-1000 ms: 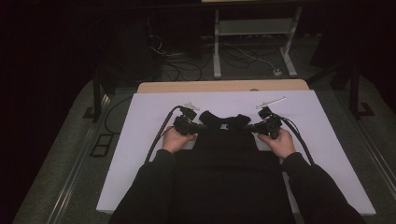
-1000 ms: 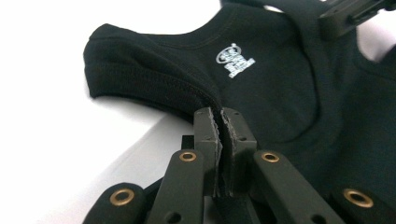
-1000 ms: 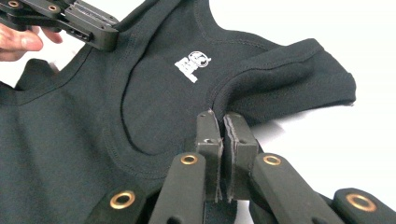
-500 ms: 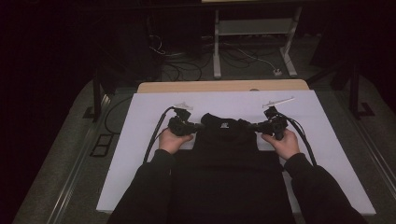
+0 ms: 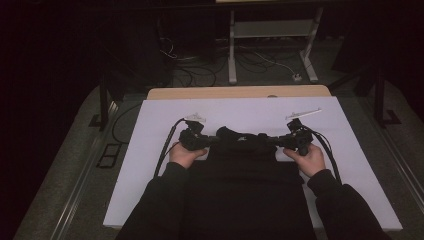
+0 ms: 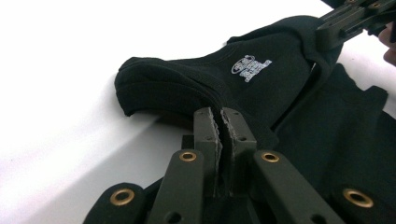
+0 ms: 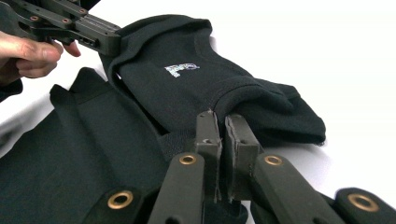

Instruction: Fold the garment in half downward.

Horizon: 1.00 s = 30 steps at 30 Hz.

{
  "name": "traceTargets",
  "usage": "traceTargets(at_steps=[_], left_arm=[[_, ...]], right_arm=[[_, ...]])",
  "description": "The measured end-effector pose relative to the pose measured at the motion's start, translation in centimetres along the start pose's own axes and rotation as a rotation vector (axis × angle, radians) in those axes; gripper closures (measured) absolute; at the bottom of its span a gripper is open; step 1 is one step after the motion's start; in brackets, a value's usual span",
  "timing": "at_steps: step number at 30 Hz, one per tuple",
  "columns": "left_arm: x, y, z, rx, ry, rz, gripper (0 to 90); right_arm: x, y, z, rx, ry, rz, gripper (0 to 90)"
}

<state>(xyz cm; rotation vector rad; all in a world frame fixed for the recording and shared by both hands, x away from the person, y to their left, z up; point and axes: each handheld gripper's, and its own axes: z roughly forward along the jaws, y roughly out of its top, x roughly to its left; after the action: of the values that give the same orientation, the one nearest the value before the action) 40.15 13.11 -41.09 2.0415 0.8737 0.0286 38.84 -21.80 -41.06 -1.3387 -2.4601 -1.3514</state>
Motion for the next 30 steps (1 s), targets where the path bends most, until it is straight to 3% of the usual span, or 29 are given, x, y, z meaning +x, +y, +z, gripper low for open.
traceTargets(at_steps=[3,21,30], left_arm=[[-0.3,-0.3,-0.4,-0.015,-0.006,-0.014,84.2],[-2.1,-0.7,-2.6,-0.063,-0.016,0.0,84.2],[-3.0,-1.3,-2.8,-0.05,-0.019,-0.01,84.2]], right_arm=[[0.2,-0.2,-0.1,0.006,0.003,-0.003,83.6],[1.8,-0.9,-1.9,-0.025,0.033,-0.011,83.5],[2.7,-1.2,-2.2,-0.021,0.038,-0.027,83.6]])
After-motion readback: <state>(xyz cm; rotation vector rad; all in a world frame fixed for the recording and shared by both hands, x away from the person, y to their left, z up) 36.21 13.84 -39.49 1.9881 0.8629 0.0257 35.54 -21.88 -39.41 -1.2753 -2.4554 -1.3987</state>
